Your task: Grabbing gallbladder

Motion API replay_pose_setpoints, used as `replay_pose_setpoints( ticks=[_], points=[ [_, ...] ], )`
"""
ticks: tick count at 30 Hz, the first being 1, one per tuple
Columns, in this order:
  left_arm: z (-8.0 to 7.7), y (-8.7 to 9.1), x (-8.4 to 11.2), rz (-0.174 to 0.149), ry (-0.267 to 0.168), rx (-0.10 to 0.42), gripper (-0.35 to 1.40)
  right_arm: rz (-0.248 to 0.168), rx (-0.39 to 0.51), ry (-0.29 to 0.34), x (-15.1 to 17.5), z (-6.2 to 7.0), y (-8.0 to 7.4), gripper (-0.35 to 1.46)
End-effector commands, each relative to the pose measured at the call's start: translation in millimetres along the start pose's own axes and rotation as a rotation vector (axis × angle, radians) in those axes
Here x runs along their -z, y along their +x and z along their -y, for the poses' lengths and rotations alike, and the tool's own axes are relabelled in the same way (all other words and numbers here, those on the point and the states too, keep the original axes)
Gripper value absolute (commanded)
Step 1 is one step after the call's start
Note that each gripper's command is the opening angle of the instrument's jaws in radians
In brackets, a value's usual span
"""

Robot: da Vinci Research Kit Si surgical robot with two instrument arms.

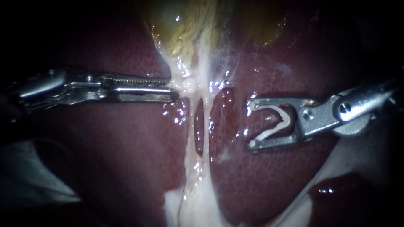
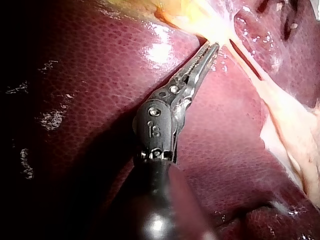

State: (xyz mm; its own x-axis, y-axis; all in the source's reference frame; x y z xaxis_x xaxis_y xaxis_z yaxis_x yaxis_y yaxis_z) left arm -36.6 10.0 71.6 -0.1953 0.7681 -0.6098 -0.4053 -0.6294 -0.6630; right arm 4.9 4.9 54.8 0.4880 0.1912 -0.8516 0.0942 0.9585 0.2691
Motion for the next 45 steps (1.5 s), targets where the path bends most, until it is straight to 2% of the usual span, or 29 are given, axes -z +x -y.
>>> replay_pose_setpoints(
  ticks=[1, 7, 13, 19, 22, 25, 28, 33, 45],
  points=[
    [0.0, 0.1, 0.1, -0.001, -0.004, -0.002, -0.35, 0.000, 0.000, 0.000, 0.0, 0.0, 0.0, 0.50],
    [-0.3, 0.4, 1.0, 0.009, -0.005, 0.036, -0.35, 0.000, 0.000, 0.000, 0.0, 0.0, 0.0, 0.50],
    [-1.5, 1.8, 2.4, 0.016, -0.007, 0.068, -0.35, 0.000, 0.000, 0.000, 0.0, 0.0, 0.0, 0.50],
    [-3.2, 5.3, 4.5, 0.026, -0.022, 0.088, -0.35, 0.000, 0.000, 0.000, 0.0, 0.0, 0.0, 0.50],
    [-3.7, 7.3, 5.8, 0.016, -0.033, 0.107, -0.35, 0.000, 0.000, -0.001, 0.0, -0.1, 0.0, 0.50],
    [-3.6, 8.9, 7.0, 0.004, -0.048, 0.096, -0.35, 0.000, 0.000, 0.000, 0.0, -0.1, 0.0, 0.50],
    [-3.0, 9.9, 8.1, -0.007, -0.039, 0.093, -0.35, 0.000, 0.000, 0.000, 0.0, -0.1, 0.0, 0.50],
    [-2.5, 10.5, 9.1, -0.015, -0.030, 0.087, -0.35, 0.000, 0.000, 0.000, 0.0, -0.1, 0.0, 0.50],
    [-2.5, 10.4, 9.1, -0.016, -0.028, 0.087, -0.35, 0.000, 0.000, 0.000, 0.0, -0.1, 0.0, 0.50]
  ],
)
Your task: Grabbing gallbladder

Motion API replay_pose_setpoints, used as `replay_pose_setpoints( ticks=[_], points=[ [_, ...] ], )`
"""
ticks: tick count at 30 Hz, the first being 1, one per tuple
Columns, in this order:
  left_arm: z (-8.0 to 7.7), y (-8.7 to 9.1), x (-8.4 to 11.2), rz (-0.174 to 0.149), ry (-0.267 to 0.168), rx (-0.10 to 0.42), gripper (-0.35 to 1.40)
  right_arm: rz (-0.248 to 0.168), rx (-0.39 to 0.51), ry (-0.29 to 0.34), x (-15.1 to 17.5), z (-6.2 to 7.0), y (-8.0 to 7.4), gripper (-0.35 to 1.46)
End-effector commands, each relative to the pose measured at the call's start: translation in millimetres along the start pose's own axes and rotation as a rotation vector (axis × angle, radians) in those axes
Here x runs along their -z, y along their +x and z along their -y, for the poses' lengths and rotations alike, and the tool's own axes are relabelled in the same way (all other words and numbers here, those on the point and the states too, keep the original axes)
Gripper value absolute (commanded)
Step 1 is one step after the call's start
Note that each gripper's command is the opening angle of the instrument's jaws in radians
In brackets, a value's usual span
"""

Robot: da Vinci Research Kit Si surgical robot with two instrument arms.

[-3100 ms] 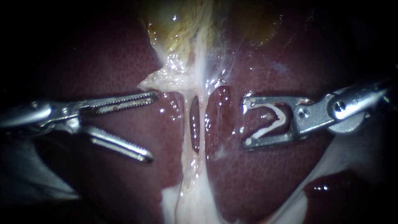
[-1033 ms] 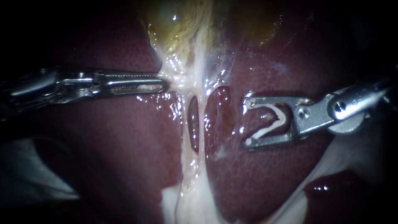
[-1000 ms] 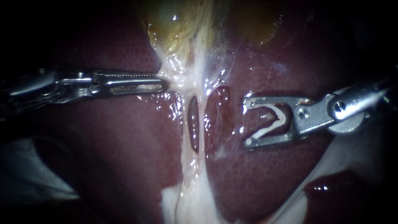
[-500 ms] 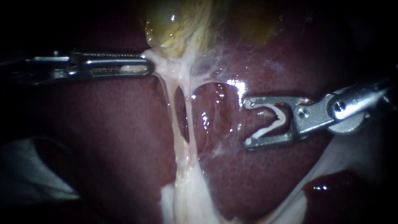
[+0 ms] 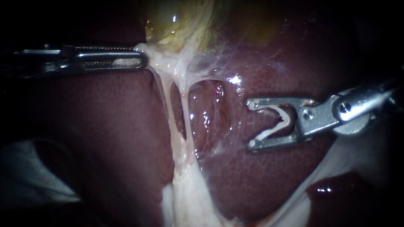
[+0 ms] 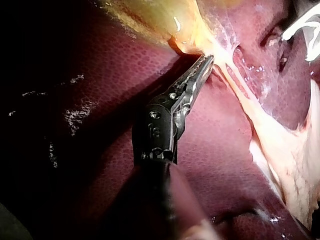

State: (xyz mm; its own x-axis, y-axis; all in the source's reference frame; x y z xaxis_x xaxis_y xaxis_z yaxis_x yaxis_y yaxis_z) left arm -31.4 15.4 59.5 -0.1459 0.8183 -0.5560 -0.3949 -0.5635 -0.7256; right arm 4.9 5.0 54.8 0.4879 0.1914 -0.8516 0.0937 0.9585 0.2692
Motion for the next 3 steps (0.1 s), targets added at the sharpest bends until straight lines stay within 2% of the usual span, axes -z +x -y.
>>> replay_pose_setpoints(
  ticks=[1, 3],
  points=[
    [0.0, -0.1, -0.1, 0.000, 0.001, 0.000, -0.35, 0.000, 0.000, 0.000, 0.0, 0.0, 0.0, 0.50],
    [0.0, -0.2, -0.2, -0.001, 0.002, -0.001, -0.35, 0.000, 0.000, 0.000, 0.0, 0.0, 0.0, 0.50]
  ],
)
